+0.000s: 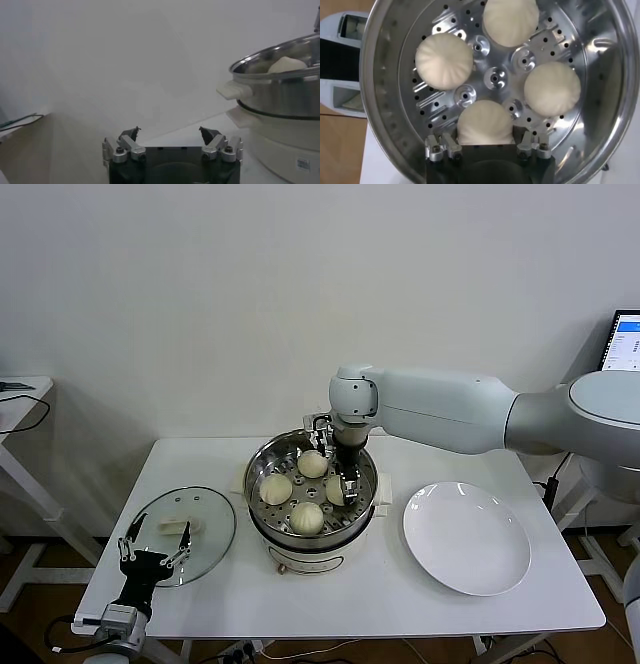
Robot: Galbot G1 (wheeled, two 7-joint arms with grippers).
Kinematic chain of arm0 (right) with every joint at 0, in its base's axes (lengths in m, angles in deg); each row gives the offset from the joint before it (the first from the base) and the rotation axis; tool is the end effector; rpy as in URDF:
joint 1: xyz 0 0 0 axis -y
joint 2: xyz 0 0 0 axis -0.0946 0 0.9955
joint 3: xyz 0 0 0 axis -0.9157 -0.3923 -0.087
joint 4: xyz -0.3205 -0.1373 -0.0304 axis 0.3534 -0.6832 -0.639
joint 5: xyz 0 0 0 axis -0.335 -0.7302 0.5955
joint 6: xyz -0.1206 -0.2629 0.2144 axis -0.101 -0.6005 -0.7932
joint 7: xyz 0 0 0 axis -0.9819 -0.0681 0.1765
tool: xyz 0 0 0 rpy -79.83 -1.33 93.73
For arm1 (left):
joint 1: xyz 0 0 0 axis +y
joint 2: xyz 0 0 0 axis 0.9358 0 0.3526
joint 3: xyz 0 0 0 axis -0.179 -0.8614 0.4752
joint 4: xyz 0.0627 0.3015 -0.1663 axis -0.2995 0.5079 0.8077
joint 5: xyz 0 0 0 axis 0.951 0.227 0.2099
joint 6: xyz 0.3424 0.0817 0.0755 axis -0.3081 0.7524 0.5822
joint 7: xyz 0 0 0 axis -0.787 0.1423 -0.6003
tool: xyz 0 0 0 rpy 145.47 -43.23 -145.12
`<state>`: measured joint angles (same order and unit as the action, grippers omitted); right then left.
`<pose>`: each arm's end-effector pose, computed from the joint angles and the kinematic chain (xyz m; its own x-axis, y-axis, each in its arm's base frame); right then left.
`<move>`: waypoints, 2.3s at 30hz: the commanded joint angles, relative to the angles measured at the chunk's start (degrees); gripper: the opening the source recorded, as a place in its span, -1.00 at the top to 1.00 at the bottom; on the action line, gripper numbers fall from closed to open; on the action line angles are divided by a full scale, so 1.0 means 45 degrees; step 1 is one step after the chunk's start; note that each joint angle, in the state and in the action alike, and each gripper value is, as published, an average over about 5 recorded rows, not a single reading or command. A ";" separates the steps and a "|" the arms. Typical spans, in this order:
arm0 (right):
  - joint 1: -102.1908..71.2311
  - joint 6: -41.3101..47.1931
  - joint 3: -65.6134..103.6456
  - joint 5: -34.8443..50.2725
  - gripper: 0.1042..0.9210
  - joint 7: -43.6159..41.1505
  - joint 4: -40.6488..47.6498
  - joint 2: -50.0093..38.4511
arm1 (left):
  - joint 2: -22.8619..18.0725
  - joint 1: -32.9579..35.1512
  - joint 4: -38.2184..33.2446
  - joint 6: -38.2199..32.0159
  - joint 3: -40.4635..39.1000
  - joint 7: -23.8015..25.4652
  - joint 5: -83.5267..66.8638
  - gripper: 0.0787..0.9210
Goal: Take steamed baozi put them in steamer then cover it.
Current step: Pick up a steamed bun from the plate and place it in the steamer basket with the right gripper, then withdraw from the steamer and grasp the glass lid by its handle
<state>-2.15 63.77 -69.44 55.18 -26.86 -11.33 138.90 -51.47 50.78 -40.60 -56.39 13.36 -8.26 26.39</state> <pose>0.5606 0.1478 -0.0907 -0.0221 -0.0488 0.9986 -0.9835 -0.1783 -0.0304 0.1818 0.1006 -0.3191 -0.9930 -0.0293 0.1141 0.0113 0.9404 0.3399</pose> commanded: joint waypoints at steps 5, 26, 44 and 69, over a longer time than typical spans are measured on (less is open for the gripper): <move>0.0743 -0.0066 0.0331 0.0145 -0.75 -0.0156 -0.0590 -0.1103 | 0.0012 0.0027 -0.0040 0.0026 -0.0064 -0.0023 0.0019 -0.77; -0.4380 -0.2549 1.0353 0.3566 -0.76 0.6673 -0.4287 -0.9142 | 0.0210 -0.0362 -0.0536 0.0537 0.0072 0.0035 -0.0423 -0.77; -2.1534 -0.7838 2.5649 0.4058 -0.76 1.4223 -0.8021 -0.7052 | 0.0045 -0.0802 0.0151 -0.0871 -0.0394 -0.0516 0.0018 -0.77; -2.7210 -1.1791 2.5523 0.0556 -0.76 1.4822 -0.9532 0.0852 | 0.0476 -0.0205 0.1978 -0.2923 -0.0346 -0.2399 0.7550 -0.77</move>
<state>-115.39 16.03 42.73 60.85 37.81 -53.17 132.20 -50.60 49.34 -37.74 -62.51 11.38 -13.16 33.56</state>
